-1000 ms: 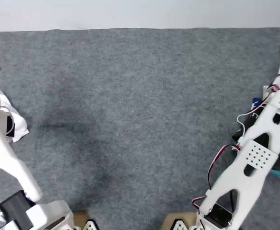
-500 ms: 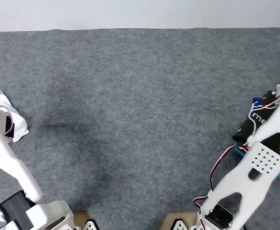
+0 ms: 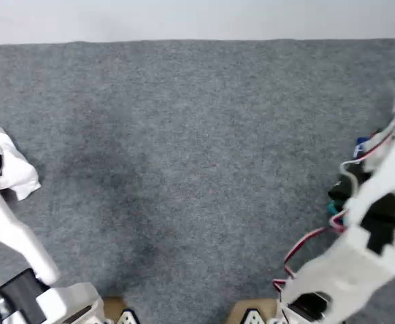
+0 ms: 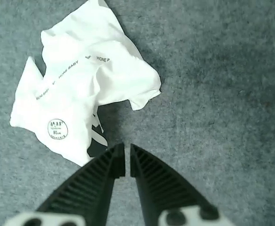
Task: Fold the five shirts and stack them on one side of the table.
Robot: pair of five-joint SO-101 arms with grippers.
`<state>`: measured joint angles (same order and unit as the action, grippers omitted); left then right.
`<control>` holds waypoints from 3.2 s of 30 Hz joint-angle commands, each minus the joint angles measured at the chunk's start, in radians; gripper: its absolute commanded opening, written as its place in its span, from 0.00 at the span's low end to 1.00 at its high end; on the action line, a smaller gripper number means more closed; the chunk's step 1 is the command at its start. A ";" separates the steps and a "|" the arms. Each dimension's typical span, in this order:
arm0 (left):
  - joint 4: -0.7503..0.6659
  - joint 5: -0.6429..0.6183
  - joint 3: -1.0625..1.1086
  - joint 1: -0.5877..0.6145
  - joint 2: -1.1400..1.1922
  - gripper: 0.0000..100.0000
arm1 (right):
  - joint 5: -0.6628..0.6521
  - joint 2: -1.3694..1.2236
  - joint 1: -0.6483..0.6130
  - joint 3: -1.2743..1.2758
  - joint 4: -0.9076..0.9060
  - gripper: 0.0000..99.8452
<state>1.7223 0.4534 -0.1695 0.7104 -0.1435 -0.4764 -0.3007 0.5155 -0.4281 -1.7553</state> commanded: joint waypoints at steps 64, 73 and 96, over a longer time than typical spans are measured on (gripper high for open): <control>-0.994 -0.115 0.375 -0.858 -0.460 0.01 | 0.137 0.633 -0.153 0.861 -0.041 0.01; -0.987 -0.103 0.851 -0.614 -0.313 0.04 | 0.140 0.641 -0.236 0.856 -0.041 0.01; -0.987 0.118 0.934 0.104 -0.242 0.17 | 0.215 0.280 -0.676 0.281 0.266 0.06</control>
<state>0.7557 0.6038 0.7679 0.7902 -0.3828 -0.2770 0.0997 -0.1366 0.0384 -1.5006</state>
